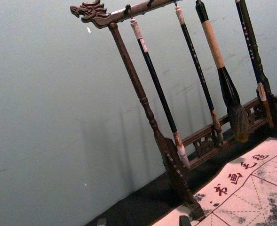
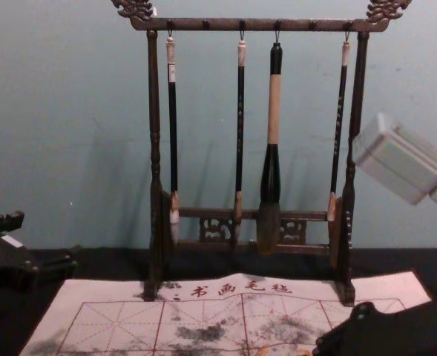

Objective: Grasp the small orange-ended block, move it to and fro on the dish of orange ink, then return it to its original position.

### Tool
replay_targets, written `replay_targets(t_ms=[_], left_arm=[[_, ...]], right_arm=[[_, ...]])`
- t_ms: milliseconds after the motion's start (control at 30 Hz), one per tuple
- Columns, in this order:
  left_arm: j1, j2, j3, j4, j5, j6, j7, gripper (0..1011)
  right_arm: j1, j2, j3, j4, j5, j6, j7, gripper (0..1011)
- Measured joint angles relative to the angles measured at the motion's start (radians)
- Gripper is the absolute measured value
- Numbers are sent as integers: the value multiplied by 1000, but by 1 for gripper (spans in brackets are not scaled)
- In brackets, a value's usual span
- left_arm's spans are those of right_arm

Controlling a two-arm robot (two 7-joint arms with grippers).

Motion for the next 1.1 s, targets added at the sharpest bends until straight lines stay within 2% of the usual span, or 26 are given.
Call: replay_targets(t_ms=[300, 567, 1100], left_arm=[[0, 0, 0, 0, 0, 0, 0, 1001], [0, 0, 0, 0, 0, 0, 0, 1001], [0, 0, 0, 0, 0, 0, 0, 1001]], right_arm=[[-1, 5, -14, -22, 5, 7, 9, 88], [11, -8, -28, -14, 3, 10, 9, 88], [64, -54, -43, 57, -51, 16, -11, 88]])
